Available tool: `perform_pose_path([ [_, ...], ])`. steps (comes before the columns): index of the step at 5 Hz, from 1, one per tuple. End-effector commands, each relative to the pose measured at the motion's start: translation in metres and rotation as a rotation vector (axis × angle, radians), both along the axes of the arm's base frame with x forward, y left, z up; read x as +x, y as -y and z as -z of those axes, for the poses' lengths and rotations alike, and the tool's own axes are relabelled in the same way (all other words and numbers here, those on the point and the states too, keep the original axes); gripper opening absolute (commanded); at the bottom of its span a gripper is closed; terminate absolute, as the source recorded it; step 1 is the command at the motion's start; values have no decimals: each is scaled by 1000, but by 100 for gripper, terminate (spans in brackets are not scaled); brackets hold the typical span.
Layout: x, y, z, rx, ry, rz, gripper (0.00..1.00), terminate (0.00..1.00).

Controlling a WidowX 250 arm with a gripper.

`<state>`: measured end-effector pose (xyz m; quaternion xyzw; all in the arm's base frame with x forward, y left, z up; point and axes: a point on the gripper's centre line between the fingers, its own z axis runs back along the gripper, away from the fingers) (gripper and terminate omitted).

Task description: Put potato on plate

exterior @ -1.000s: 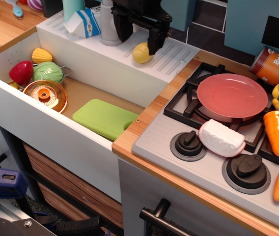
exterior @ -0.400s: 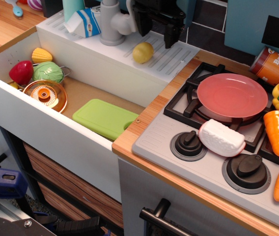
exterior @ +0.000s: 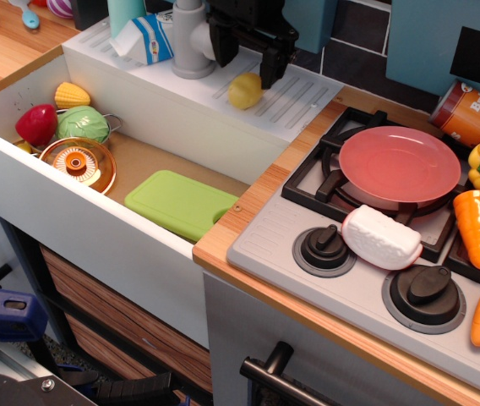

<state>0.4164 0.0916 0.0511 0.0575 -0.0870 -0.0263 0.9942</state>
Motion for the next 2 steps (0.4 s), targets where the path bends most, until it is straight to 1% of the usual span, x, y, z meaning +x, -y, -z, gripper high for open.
perform_pose_path([
  [1, 6, -6, -21, 15, 52, -23, 100, 0],
  [2, 7, -10, -10, 16, 70, -19, 100, 0],
])
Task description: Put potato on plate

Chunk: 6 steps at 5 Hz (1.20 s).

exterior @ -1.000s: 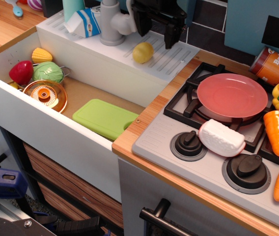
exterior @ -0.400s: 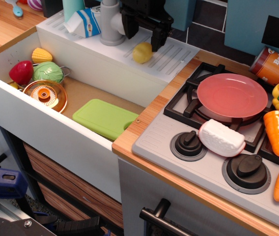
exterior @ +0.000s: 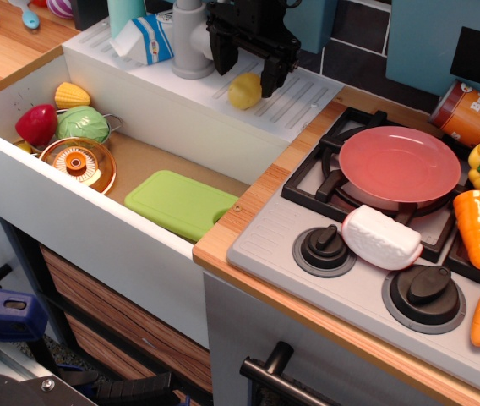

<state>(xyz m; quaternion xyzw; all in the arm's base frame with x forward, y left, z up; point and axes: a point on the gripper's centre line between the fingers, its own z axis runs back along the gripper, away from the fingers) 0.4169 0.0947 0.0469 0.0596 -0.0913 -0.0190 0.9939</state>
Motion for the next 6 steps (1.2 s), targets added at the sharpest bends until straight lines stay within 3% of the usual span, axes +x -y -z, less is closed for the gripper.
perform_pose_path([
  [1, 9, -10, -5, 13, 84, -2, 100, 0],
  [2, 9, -14, 3, 4, 86, -5, 100, 0],
  [4, 15, -19, 22, -85, 82, -35, 100, 0],
  [5, 13, -13, 12, -85, 56, -50, 0, 0],
  [6, 5, 2, -11, -63, 57, -22, 0, 0],
])
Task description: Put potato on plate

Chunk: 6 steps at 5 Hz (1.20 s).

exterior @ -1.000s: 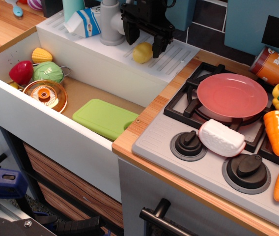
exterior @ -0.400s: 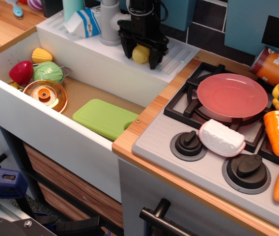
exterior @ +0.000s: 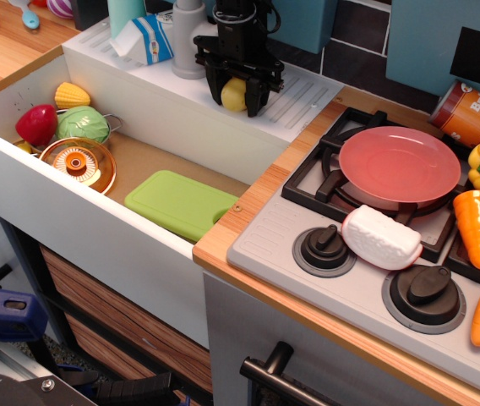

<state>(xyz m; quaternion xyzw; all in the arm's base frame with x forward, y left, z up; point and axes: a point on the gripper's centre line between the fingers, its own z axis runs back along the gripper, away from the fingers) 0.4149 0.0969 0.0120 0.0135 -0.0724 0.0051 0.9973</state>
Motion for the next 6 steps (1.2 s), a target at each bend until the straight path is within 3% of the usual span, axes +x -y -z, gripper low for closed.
perform_pose_path([
  [1, -1, 38, -72, 7, 74, 86, 0, 0],
  [2, -10, 89, -97, 2, 82, 135, 0, 0],
  [3, -30, 135, -105, -39, 66, 177, 0, 0],
  [5, -74, 168, -84, -38, 57, 188, 0, 0],
  [6, -73, 168, -80, -16, 76, 212, 0, 0],
])
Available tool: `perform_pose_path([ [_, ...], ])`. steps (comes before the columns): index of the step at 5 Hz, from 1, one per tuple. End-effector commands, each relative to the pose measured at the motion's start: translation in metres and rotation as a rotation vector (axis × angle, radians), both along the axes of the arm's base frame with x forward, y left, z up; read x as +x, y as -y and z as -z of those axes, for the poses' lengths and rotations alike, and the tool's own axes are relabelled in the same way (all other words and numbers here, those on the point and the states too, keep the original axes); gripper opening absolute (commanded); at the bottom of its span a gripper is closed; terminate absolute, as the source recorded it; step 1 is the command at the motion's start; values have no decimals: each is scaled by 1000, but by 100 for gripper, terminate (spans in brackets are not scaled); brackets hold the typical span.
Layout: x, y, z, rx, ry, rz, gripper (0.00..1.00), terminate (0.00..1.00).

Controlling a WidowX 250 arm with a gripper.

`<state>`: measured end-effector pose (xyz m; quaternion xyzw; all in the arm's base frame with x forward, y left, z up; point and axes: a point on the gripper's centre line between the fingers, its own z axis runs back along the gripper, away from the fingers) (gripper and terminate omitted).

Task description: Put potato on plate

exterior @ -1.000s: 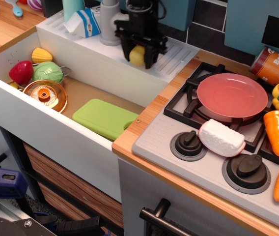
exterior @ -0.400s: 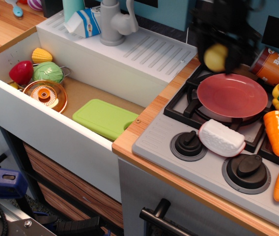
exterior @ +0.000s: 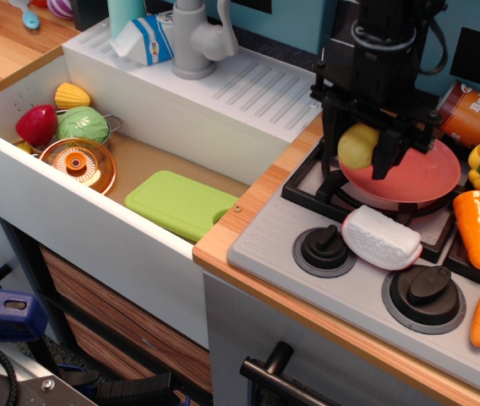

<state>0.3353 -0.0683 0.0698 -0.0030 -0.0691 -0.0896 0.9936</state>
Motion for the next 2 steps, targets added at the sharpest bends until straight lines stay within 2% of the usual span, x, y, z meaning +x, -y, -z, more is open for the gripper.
perform_pose_path([
  [1, 19, 3, -25, -14, 74, 65, 0, 0],
  [2, 33, 8, -27, -31, 82, 72, 0, 100],
])
